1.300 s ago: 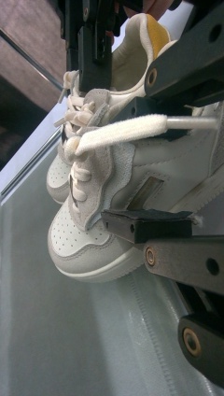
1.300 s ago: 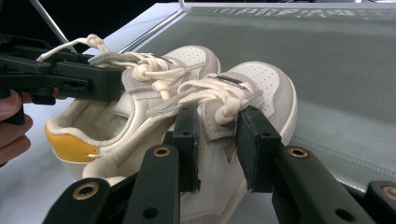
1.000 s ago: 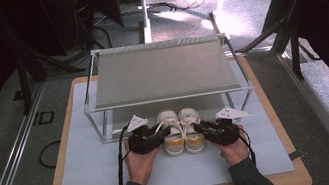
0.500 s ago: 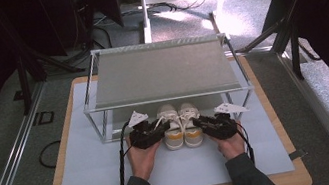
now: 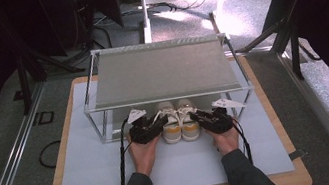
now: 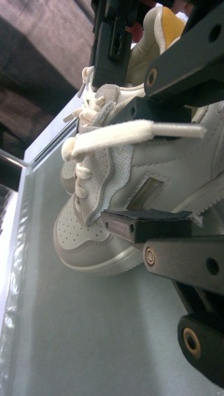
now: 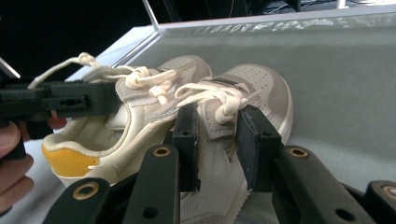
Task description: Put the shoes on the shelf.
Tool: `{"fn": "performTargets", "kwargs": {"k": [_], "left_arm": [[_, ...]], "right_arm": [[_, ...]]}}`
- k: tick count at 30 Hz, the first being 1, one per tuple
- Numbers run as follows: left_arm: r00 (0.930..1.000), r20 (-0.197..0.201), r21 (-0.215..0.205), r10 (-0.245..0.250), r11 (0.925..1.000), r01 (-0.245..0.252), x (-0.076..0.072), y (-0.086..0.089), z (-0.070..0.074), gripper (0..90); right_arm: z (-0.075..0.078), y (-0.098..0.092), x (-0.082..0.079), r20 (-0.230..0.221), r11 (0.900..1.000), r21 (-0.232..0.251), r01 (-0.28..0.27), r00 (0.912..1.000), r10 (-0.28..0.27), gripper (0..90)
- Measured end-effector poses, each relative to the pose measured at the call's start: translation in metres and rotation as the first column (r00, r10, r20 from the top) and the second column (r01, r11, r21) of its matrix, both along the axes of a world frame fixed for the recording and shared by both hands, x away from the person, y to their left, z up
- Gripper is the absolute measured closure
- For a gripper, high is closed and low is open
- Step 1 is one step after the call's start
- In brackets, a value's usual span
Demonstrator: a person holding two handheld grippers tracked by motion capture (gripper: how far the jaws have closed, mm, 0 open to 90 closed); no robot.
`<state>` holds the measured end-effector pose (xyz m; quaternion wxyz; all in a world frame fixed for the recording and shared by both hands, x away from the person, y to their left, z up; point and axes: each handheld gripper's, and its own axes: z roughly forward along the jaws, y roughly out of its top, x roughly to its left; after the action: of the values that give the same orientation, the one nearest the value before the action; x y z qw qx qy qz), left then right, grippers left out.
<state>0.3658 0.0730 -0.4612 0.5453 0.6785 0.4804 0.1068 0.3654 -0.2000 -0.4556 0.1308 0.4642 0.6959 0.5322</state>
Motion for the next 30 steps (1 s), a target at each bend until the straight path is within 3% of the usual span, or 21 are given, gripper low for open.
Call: {"fn": "performTargets", "kwargs": {"k": [4, 14, 17, 18, 20, 21, 25, 27, 28, 29, 30], "left_arm": [[0.9994, 0.004, -0.019, 0.034, 0.9992, -0.034, 0.005, -0.001, -0.004, 58.4], [0.9971, 0.011, -0.046, 0.075, 0.9961, -0.075, 0.017, -0.003, -0.010, 58.4], [0.9964, 0.014, -0.050, 0.084, 0.9953, -0.083, 0.020, -0.003, -0.012, 58.5], [0.9962, 0.017, -0.046, 0.085, 0.9954, -0.084, 0.021, -0.003, -0.013, 58.5], [0.9966, 0.021, -0.041, 0.079, 0.9961, -0.078, 0.022, -0.001, -0.013, 58.3], [0.9964, -0.001, -0.060, 0.085, 0.9946, -0.085, 0.023, 0.000, -0.016, 58.3], [0.9979, -0.017, -0.066, 0.063, 0.9957, -0.064, 0.026, 0.003, -0.019, 53.1], [0.9982, -0.018, -0.070, 0.057, 0.9958, -0.058, 0.026, 0.003, -0.018, 49.3], [0.9968, 0.004, -0.058, 0.080, 0.9951, -0.079, 0.024, 0.000, -0.017, 44.0], [0.9967, 0.009, -0.068, 0.081, 0.9945, -0.080, 0.023, 0.000, -0.016, 41.3], [0.9969, 0.011, -0.078, 0.078, 0.9939, -0.077, 0.022, 0.000, -0.016, 38.7]], "right_arm": [[-0.003, 0.002, 0.007, 0.017, 1.000, -0.002, 0.006, 0.9998, -0.006, 70.4], [-0.007, 0.005, 0.018, 0.005, 0.999, 0.024, 0.039, 0.9992, -0.040, 70.4], [-0.008, 0.005, 0.023, 0.027, 0.999, 0.014, 0.043, 0.9987, -0.043, 70.4], [-0.007, 0.007, 0.021, -0.032, 0.998, 0.034, 0.058, 0.9978, -0.057, 70.4], [-0.007, 0.007, 0.021, -0.037, 0.998, 0.035, 0.060, 0.9976, -0.058, 70.4], [-0.008, 0.007, 0.022, -0.047, 0.998, 0.033, 0.062, 0.9971, -0.060, 70.4], [-0.008, 0.009, 0.025, -0.054, 0.998, 0.019, 0.058, 0.9969, -0.057, 68.6], [-0.008, 0.009, 0.025, -0.045, 0.998, 0.007, 0.059, 0.9973, -0.058, 68.2], [-0.008, 0.007, 0.028, 0.001, 0.999, -0.018, 0.041, 0.9991, -0.041, 64.0], [-0.008, 0.006, 0.028, -0.002, 0.999, -0.002, 0.034, 0.9994, -0.034, 62.3], [-0.005, 0.006, 0.023, -0.081, 0.998, 0.030, 0.059, 0.9951, -0.056, 60.7]]}}
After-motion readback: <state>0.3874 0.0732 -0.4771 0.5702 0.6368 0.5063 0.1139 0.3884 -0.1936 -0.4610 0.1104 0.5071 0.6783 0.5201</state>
